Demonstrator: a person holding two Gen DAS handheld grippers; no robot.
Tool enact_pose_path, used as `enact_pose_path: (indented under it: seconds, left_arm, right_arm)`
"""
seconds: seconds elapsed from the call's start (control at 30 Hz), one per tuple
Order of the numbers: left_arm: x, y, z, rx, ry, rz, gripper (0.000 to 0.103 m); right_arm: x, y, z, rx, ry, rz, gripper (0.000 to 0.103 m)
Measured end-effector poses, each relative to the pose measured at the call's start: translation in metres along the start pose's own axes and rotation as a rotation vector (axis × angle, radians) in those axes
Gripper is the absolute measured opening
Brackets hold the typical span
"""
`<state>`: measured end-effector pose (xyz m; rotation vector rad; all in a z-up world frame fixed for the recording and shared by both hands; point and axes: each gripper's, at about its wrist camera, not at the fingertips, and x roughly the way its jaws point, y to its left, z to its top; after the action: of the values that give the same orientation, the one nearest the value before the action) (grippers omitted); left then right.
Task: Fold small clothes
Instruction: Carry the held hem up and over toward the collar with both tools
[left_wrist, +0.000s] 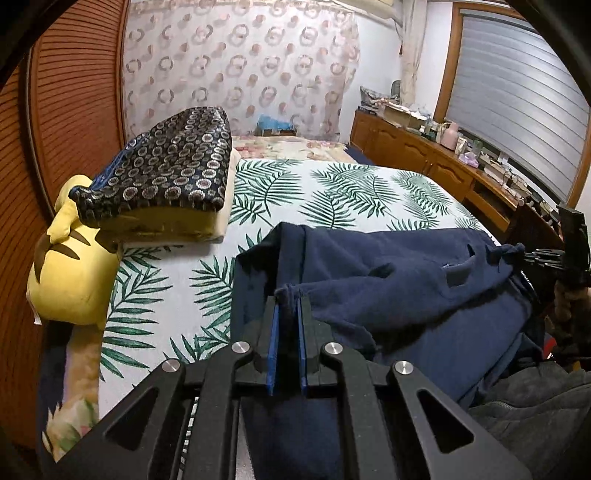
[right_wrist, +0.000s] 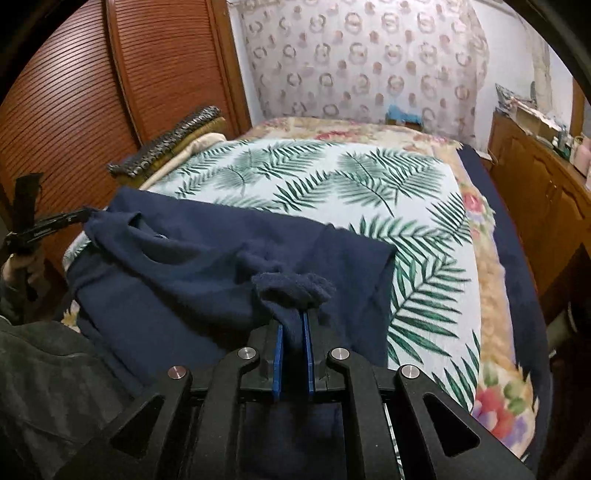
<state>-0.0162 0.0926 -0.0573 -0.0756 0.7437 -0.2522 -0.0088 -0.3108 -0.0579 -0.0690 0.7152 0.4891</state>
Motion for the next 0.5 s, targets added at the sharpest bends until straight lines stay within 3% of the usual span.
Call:
enact_pose_path:
  seconds: [0.03, 0.1, 0.23, 0.3, 0.37, 0.43, 0.5]
  left_arm:
    - [-0.001, 0.001, 0.001, -0.001, 0.001, -0.002, 0.017]
    - [-0.003, 0.003, 0.004, 0.002, -0.013, 0.001, 0.039]
    - [-0.009, 0.016, 0.013, -0.017, -0.032, 0.015, 0.045]
    - [-0.008, 0.02, 0.019, -0.01, -0.035, 0.029, 0.063]
    - [-0.005, 0.024, 0.027, -0.009, -0.043, 0.032, 0.073]
    - [0.002, 0.028, 0.035, -0.014, -0.039, 0.03, 0.073]
    - [0.012, 0.029, 0.045, -0.006, -0.042, 0.039, 0.073]
  right_arm:
    - [0.0, 0.0, 0.001, 0.001, 0.004, -0.004, 0.008]
    - [-0.002, 0.0, 0.006, 0.011, 0.01, 0.002, 0.013]
    - [-0.01, -0.004, 0.012, 0.026, -0.008, 0.0, 0.018]
    - [-0.016, -0.003, 0.016, 0.012, -0.013, -0.026, 0.023]
    - [-0.021, -0.004, 0.018, 0.006, -0.026, -0.049, 0.033]
    - [-0.023, -0.004, 0.019, 0.005, -0.037, -0.073, 0.046]
    - [-0.022, -0.007, 0.023, 0.012, -0.048, -0.089, 0.051]
